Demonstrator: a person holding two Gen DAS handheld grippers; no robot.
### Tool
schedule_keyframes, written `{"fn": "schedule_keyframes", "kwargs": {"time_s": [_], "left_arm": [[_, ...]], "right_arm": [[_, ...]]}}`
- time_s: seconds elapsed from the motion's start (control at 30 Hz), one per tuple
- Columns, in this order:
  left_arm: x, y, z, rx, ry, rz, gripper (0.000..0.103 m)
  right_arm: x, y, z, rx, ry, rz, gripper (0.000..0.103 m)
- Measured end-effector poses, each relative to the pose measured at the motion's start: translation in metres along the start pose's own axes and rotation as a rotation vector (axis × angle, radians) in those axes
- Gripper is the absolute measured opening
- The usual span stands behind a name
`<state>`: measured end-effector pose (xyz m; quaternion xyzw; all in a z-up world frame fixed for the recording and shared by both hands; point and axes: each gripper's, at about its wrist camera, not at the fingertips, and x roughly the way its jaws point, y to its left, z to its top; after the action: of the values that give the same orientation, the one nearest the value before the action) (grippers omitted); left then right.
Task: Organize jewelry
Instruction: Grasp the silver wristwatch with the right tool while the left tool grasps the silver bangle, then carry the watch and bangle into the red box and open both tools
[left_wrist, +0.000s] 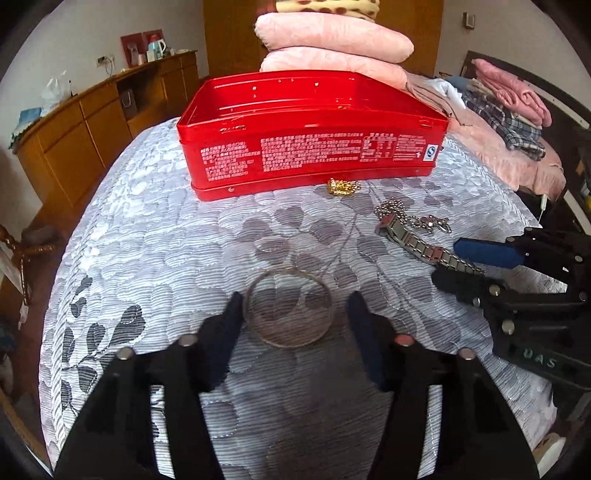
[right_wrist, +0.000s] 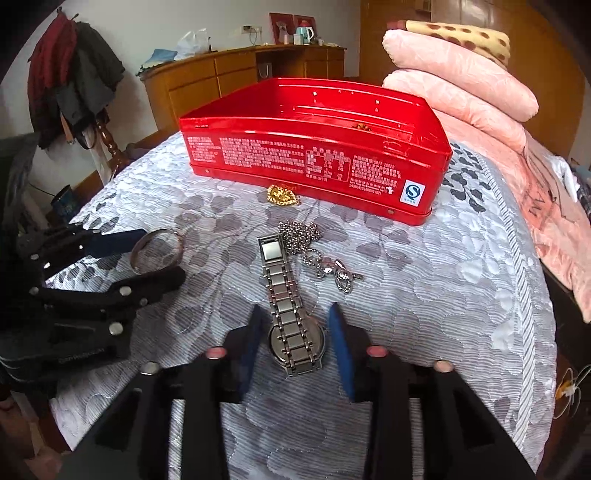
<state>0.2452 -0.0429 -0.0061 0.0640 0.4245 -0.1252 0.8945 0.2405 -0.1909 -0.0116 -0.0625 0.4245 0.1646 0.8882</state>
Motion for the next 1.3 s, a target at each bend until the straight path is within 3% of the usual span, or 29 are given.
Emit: {"fn": "schedule_keyframes", "kwargs": {"time_s": [0.3,0.7,1.3], "left_arm": [[-0.011,0.002,-0.004,-0.035,-0.016,-0.034,0.047],[-0.049,0.009,0.019,-0.049,-0.128,-0.055,0.047],[-0.048,0.010,0.041,-0.046,-0.153,-0.078,0.047]], "right_arm": [[-0.021,-0.001,-0.005,0.023,-0.041,0.024,0.031],[-0.058,-0.002,0.018,-0.009,-0.125,0.034,0.031],[-0.070,-0.007,0.048,-0.032,-0.182,0.045,0.030]]}}
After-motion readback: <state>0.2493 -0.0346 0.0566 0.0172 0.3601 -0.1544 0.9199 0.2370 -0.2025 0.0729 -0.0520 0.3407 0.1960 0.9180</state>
